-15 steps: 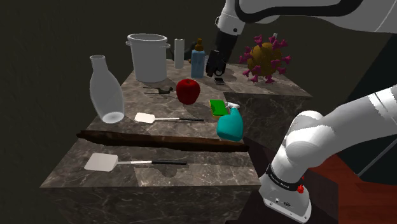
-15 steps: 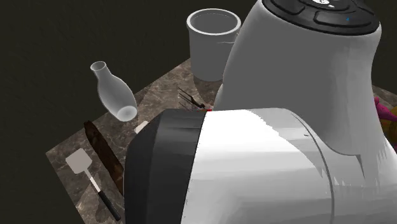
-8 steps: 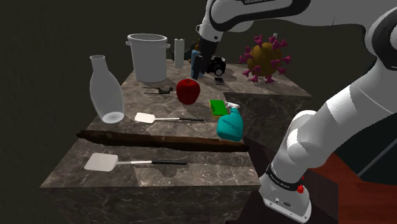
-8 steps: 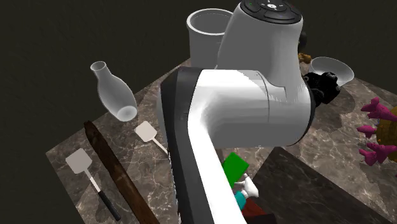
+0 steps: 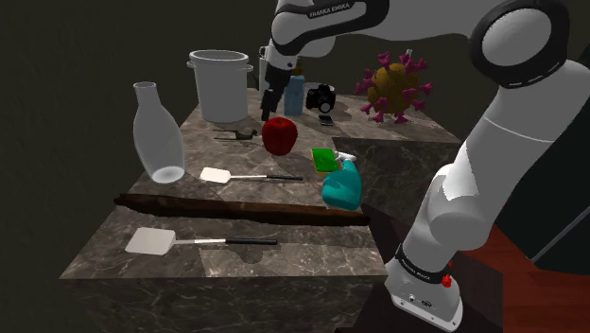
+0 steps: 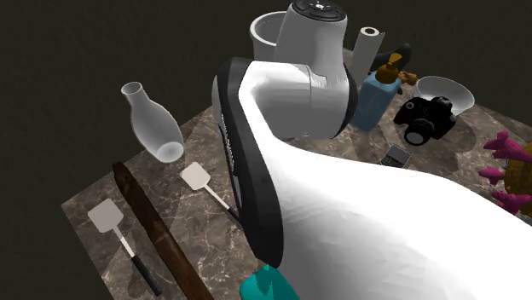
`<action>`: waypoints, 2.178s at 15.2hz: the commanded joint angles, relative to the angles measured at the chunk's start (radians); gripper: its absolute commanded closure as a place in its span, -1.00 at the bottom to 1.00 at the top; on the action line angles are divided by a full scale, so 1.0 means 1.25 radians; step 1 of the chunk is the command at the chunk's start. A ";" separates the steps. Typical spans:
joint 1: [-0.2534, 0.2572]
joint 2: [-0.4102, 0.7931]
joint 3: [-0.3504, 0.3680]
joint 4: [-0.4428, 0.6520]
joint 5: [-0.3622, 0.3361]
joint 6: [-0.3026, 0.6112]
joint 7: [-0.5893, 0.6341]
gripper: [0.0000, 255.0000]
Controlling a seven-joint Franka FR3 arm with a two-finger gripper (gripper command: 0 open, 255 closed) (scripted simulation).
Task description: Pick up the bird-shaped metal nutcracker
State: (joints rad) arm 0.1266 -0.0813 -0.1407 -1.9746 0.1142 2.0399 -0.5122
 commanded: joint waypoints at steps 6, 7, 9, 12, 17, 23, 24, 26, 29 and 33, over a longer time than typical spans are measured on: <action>0.002 0.227 0.009 0.203 0.055 0.009 -0.150 -1.00; 0.001 0.259 0.013 0.237 0.061 0.005 -0.167 -1.00; -0.001 0.324 0.023 0.310 0.069 -0.006 -0.199 -1.00; -0.002 0.346 0.027 0.316 0.073 0.010 -0.210 -1.00; -0.002 0.359 0.029 0.280 0.079 0.057 -0.219 -1.00; -0.002 0.362 0.029 0.280 0.080 0.061 -0.220 1.00; -0.002 0.362 0.029 0.280 0.080 0.061 -0.220 1.00; -0.002 0.362 0.029 0.280 0.080 0.061 -0.220 1.00; -0.002 0.361 0.029 0.276 0.080 0.062 -0.220 1.00; -0.002 0.350 0.027 0.304 0.075 0.025 -0.213 1.00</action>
State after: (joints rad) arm 0.1244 0.3581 -0.1060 -1.6049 0.2093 2.0829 -0.7810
